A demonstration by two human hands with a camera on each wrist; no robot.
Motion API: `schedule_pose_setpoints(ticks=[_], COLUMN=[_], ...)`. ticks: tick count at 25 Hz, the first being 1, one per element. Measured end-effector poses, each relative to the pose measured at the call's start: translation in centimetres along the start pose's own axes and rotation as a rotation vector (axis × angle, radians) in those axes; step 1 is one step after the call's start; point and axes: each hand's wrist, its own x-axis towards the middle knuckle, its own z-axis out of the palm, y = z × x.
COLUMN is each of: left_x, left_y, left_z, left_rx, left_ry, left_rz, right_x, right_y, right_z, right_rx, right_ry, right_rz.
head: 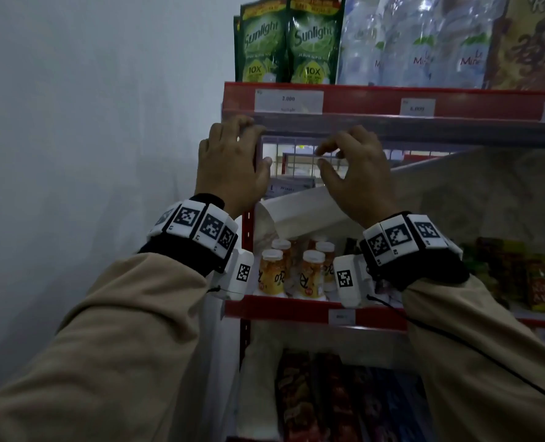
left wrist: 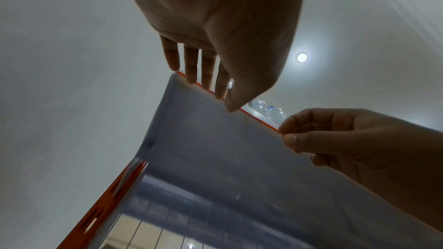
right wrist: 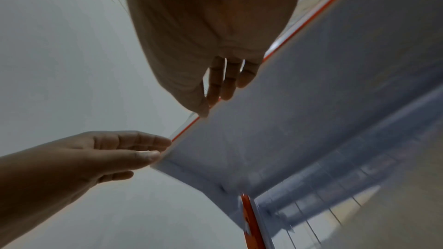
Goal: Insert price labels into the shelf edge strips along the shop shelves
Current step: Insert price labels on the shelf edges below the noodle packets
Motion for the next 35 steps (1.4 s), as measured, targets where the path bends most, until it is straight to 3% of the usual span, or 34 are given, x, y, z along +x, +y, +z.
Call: schedule_pose_setpoints(ticks=[4, 11, 15, 18, 24, 29, 35], left_x=[-7.2, -19.9, -22.0, -23.0, -24.1, -23.4, -21.3], left_y=[0.4, 0.3, 0.0, 0.2, -0.6, -0.4, 2.7], left_z=[2.0, 5.5, 6.1, 6.1, 5.6, 5.6, 7.3], left_rx=[-0.023, 0.078, -0.203, -0.231, -0.198, 0.129, 0.068], left_ry=[-0.079, -0.497, -0.51, -0.517, -0.386, -0.392, -0.453], left_rz=[-0.06, -0.418, -0.526, -0.549, -0.413, -0.27, -0.011], right_x=[-6.9, -18.5, -21.1, -21.5, -21.9, -21.8, -21.1], right_y=[-0.2, -0.1, -0.6, -1.3, -2.2, -2.3, 1.5], right_z=[2.3, 6.1, 7.0, 7.3, 7.0, 5.9, 3.0], right_rx=[0.115, 0.055, -0.012, -0.036, -0.158, -0.323, -0.392], right_ry=[-0.159, -0.373, -0.353, -0.314, -0.368, -0.467, -0.439], right_rz=[0.063, 0.236, 0.252, 0.285, 0.243, 0.237, 0.292])
